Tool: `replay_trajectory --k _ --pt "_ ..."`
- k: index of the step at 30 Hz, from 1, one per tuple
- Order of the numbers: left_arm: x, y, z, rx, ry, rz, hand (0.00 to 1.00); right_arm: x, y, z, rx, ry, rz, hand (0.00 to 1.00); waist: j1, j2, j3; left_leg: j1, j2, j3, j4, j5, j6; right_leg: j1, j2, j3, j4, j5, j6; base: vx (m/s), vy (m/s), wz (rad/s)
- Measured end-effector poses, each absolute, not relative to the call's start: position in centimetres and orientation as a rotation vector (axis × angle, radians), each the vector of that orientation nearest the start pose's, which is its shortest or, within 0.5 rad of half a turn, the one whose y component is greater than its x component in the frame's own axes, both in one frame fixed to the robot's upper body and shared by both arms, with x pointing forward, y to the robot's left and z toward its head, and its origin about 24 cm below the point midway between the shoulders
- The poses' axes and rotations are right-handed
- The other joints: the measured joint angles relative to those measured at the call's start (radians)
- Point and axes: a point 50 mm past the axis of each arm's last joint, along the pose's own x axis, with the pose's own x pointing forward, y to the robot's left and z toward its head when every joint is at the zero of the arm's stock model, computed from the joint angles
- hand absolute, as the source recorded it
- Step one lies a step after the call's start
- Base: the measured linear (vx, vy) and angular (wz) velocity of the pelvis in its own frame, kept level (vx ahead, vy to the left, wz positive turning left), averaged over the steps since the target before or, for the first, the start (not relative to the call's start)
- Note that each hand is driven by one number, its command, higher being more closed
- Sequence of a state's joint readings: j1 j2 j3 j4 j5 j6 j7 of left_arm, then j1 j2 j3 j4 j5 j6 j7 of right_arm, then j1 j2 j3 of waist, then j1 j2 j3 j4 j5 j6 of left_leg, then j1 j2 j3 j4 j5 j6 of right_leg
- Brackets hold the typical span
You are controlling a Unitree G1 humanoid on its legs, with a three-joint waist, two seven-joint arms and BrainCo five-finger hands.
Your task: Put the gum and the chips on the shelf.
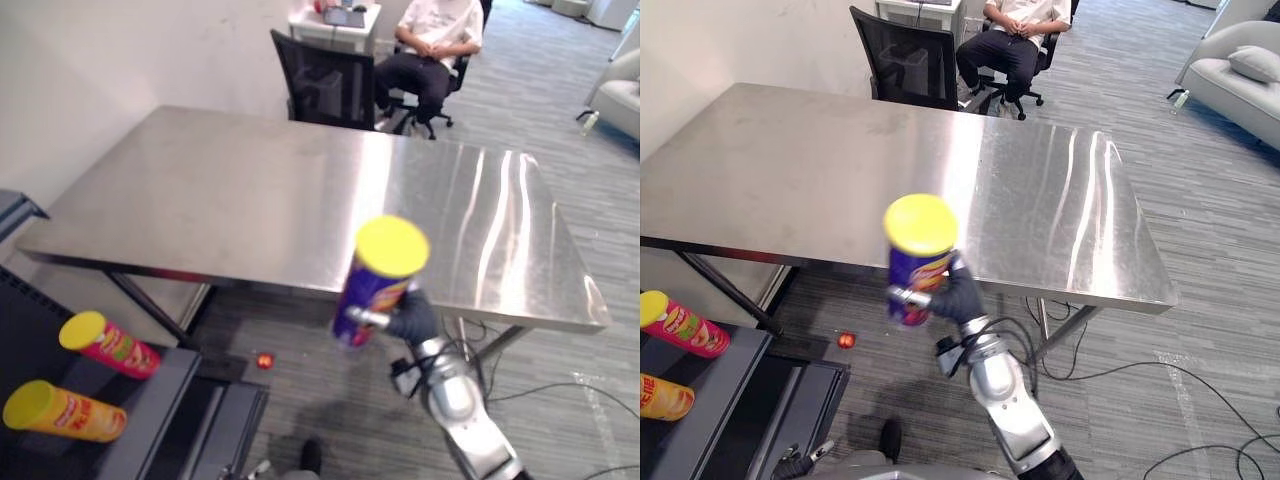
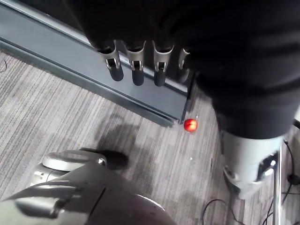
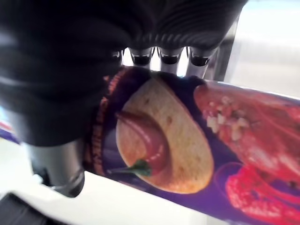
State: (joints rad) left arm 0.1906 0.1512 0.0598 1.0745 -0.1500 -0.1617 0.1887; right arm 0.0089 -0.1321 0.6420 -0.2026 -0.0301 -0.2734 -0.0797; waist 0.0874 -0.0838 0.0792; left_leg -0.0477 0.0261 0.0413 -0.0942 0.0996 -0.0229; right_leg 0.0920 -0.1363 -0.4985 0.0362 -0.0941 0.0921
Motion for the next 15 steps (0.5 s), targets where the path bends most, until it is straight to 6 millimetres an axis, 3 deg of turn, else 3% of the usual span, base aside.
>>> replay_trajectory --k 2,4,12,15 --pt "5.5 23.0 -15.9 0.085 1.078 0.43 0.0 18.2 -0.4 7.4 -0.015 -0.33 0.78 1.0 0.005 0.002 -0.008 -0.002 -0.002 -0.017 0.0 0.004 -0.001 0.005 0.0 -0.014 0.0 -0.001 -0.001 -0.01 -0.012 0.2" --pt "5.5 23.0 -15.9 0.081 1.078 0.425 0.0 17.3 0.3 6.2 -0.034 -0.278 0.869 1.0 0.006 0.002 -0.008 0.0 -0.005 -0.033 0.0 0.007 -0.002 0.016 0.0 -0.029 0.002 -0.007 0.001 -0.01 -0.001 0.28" --pt "4.4 23.0 -16.2 0.065 1.12 0.416 0.0 16.3 -0.4 5.0 -0.058 -0.218 0.92 1.0 0.006 0.017 0.0 0.015 0.008 -0.051 0.009 0.014 -0.023 0.008 -0.008 -0.038 0.093 -0.067 -0.022 -0.06 -0.021 0.06" --pt "4.6 22.9 -16.1 0.052 1.106 0.422 0.0 16.8 -0.5 5.3 -0.078 -0.244 0.923 1.0 0.024 0.026 0.032 -0.049 0.02 -0.071 0.099 -0.009 -0.044 -0.032 -0.009 -0.045 0.186 -0.103 -0.036 -0.1 -0.057 0.13"
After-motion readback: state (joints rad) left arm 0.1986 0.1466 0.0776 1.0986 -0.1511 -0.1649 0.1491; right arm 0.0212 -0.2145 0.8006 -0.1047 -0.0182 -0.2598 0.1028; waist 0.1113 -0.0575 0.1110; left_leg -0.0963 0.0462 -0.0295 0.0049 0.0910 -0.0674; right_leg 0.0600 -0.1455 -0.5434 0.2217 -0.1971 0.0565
